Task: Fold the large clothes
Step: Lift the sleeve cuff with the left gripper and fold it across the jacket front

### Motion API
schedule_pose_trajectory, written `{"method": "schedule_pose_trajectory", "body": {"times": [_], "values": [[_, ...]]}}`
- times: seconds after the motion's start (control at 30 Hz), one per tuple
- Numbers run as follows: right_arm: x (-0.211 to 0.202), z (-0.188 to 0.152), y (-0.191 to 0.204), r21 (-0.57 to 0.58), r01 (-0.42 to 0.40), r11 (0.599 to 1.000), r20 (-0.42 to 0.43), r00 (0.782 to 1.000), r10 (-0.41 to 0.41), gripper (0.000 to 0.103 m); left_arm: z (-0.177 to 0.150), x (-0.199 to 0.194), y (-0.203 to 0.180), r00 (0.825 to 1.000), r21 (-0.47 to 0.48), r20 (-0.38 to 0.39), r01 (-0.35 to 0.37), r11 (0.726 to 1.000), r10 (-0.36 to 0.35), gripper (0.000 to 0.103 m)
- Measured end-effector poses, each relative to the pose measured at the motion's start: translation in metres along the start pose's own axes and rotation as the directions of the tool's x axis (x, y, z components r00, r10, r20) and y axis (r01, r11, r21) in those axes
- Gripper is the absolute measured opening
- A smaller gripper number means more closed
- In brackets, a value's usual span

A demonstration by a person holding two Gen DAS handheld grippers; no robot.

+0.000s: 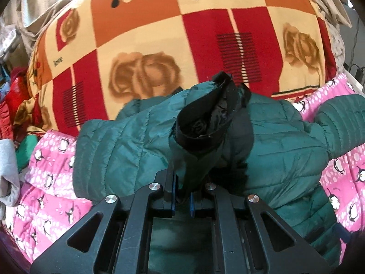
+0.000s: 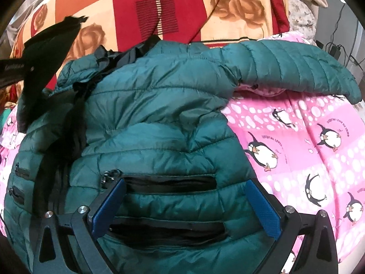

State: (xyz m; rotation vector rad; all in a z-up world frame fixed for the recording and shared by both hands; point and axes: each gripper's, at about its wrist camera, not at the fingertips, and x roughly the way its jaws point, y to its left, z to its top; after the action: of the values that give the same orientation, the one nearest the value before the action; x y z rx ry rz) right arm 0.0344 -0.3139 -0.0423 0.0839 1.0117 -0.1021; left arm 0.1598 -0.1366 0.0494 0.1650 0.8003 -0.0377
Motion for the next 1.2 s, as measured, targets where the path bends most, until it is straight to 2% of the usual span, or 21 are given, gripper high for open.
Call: {"method": "schedule_pose_trajectory", "body": {"times": [0.3,0.6,1.03,1.1,1.13,1.17,1.2], "values": [[0.008,-0.002,-0.004,-0.007,-0.023,1.0,-0.007,1.0,0.023,0.103,0.003,0.017,-0.039,0.999,0.036,-0.026,0.048,0.998,-0.047,0.007],[0.011,-0.006,-0.008,-0.018,-0.037,0.999,-0.007,0.999,0.037,0.103,0.008,0.031,-0.07,0.991,0.074,-0.039,0.13,0.989,-0.127,0.007],[0.016,-0.008,-0.015,0.015,-0.083,0.996,-0.012,0.996,0.083,0.103,0.009,0.061,-0.085,0.971,0.039,-0.085,0.227,0.973,-0.223,0.008],[0.017,-0.008,-0.016,0.018,-0.089,0.996,-0.015,0.996,0.089,0.103,0.006,0.062,-0.086,0.968,0.035,-0.081,0.243,0.969,-0.239,0.01],[0.018,-0.008,-0.017,0.019,-0.092,0.996,-0.016,0.996,0.092,0.103,0.005,0.063,-0.086,0.966,0.033,-0.077,0.252,0.967,-0.249,0.015],[0.018,-0.008,-0.017,0.021,-0.093,0.995,-0.015,0.995,0.094,0.103,0.005,0.062,-0.085,0.957,0.026,-0.075,0.283,0.959,-0.28,0.028],[0.018,-0.008,-0.017,0.022,-0.096,0.995,-0.013,0.995,0.096,0.103,0.004,0.062,-0.084,0.947,0.018,-0.076,0.314,0.949,-0.312,0.036]]}}
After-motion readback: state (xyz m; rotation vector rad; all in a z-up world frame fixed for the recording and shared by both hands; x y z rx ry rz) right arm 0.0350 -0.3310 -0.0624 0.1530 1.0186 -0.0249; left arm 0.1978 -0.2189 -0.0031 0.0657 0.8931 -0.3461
